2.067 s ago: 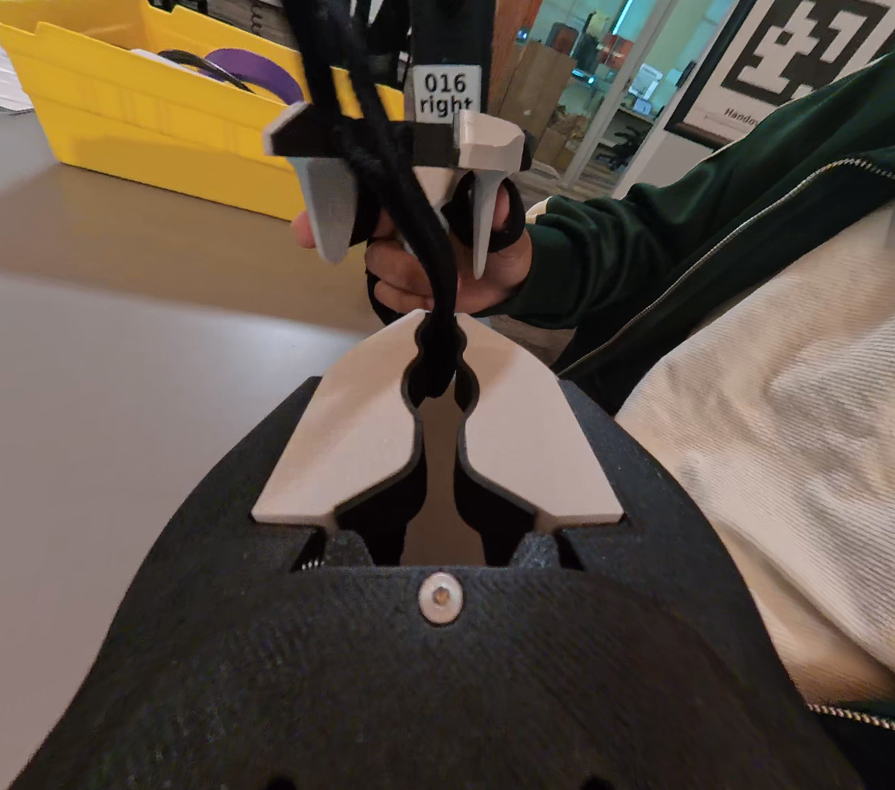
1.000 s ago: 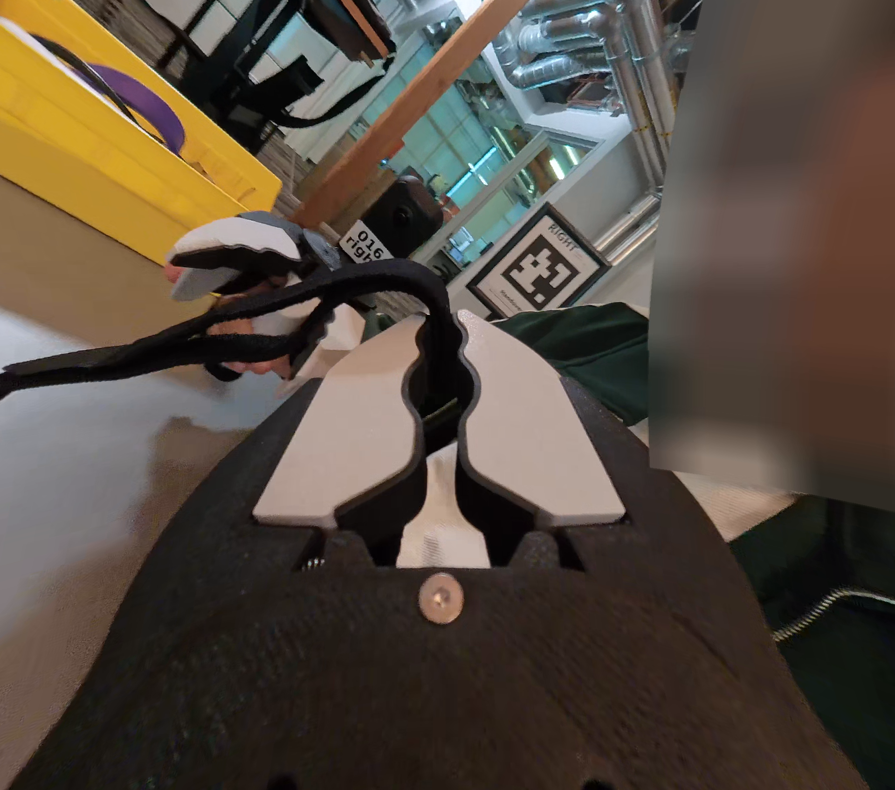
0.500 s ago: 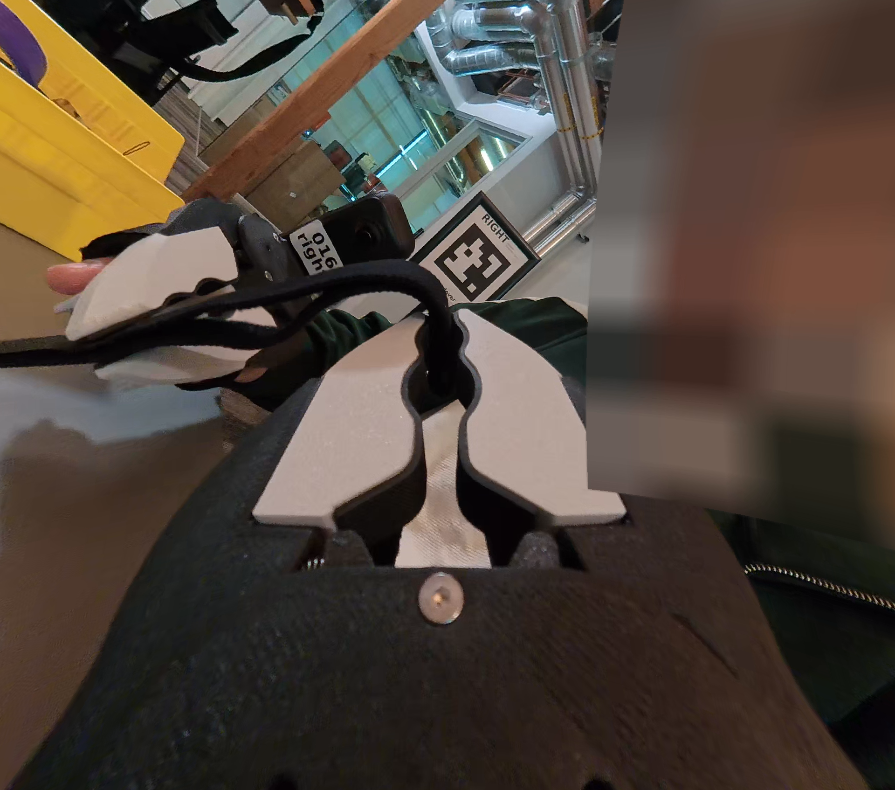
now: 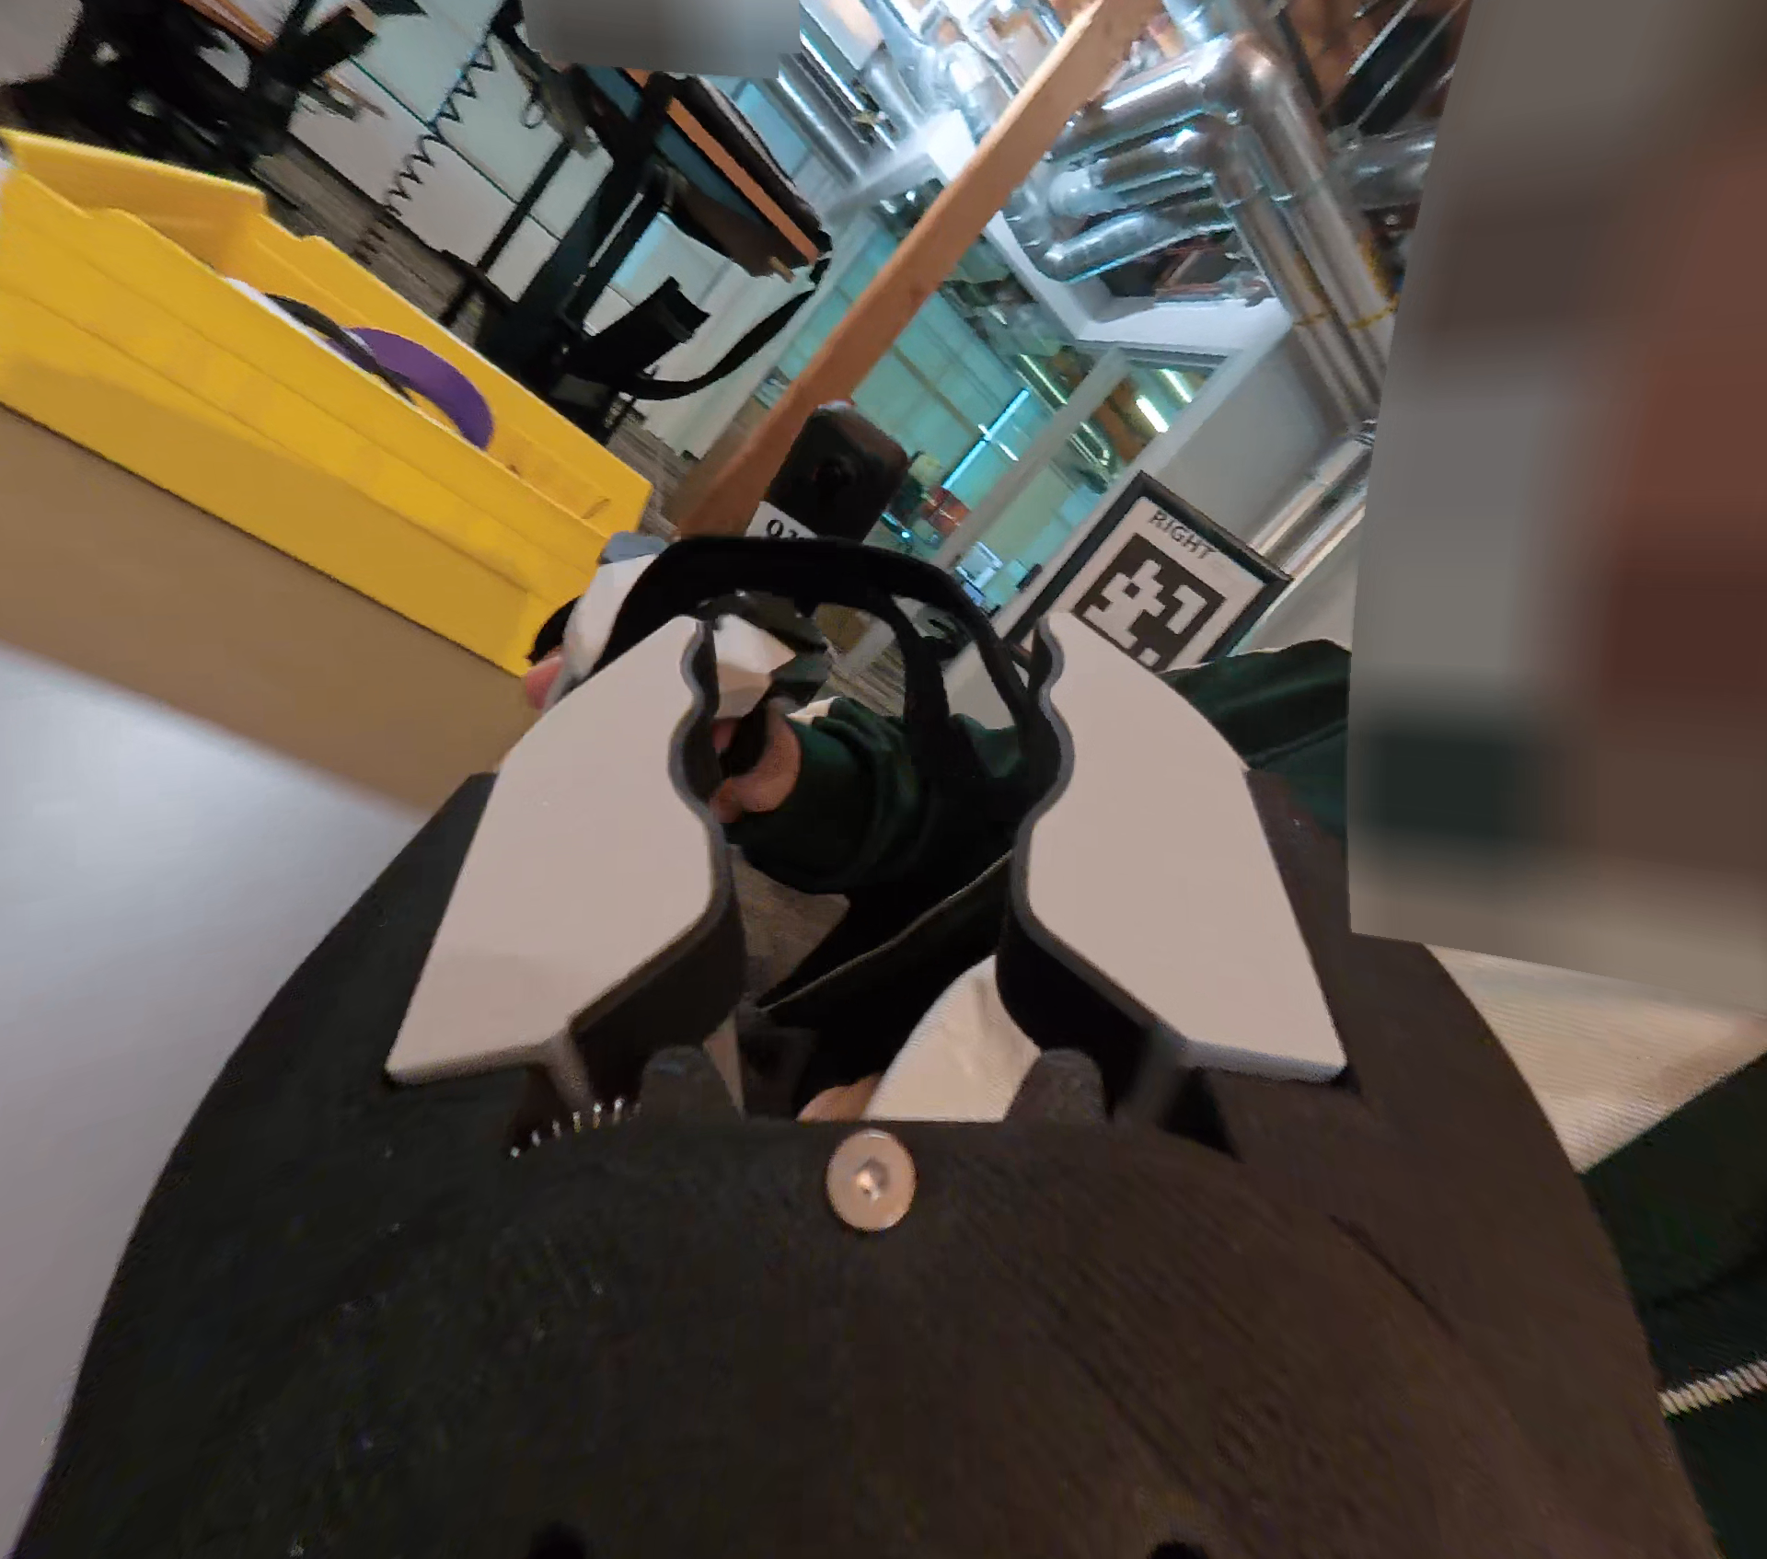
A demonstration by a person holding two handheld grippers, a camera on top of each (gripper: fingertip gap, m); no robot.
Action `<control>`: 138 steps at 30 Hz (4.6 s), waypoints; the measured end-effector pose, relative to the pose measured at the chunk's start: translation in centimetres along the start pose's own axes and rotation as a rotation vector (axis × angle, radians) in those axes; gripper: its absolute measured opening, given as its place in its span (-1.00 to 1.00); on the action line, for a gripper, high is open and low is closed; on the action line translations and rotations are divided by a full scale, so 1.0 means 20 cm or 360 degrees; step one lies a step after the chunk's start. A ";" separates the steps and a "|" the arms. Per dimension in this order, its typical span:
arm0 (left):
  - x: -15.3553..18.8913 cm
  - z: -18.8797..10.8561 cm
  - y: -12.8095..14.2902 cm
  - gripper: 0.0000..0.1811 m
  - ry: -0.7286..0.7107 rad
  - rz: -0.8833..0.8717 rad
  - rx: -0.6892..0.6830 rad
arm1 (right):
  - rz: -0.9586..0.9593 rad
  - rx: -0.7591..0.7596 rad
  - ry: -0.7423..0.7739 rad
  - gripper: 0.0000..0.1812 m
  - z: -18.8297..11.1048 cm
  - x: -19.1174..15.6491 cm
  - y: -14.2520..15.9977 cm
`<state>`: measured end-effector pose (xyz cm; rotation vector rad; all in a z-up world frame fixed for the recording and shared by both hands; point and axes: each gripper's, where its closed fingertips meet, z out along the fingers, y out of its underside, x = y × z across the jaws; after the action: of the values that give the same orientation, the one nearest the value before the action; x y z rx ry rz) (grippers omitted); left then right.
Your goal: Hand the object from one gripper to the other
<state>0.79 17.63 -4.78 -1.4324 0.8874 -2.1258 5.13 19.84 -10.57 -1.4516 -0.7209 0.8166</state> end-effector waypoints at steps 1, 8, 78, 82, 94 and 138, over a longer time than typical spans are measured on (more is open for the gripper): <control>-0.03 -0.01 0.01 -0.30 -0.0024 0.0001 -0.0003 | 0.0093 0.0041 -0.0020 -0.95 -0.01 0.01 -0.01; -0.25 -0.04 0.14 -0.33 -0.0181 -0.0033 -0.0068 | 0.0425 0.0282 -0.0231 -0.95 -0.05 -0.01 -0.10; 0.03 0.07 0.23 -0.94 0.0235 -0.0005 -0.0233 | -0.0333 0.0002 0.0215 -0.45 -0.04 0.09 -0.03; 0.05 0.08 0.27 -0.95 0.0332 -0.0126 -0.0309 | -0.0534 -0.0066 0.0234 -0.47 -0.01 0.05 -0.01; 0.09 0.09 0.29 -0.94 0.0429 -0.0150 -0.0317 | -0.0610 -0.0117 0.0158 -0.95 -0.01 0.00 0.01; -0.27 0.07 0.44 -0.93 -0.0313 0.0592 -0.0587 | 0.0518 0.0360 -0.0382 -0.91 -0.06 -0.06 -0.13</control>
<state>4.02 14.59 -14.24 -1.4736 1.3948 -1.5762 5.49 18.34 -7.98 -1.2944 -0.5537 1.2986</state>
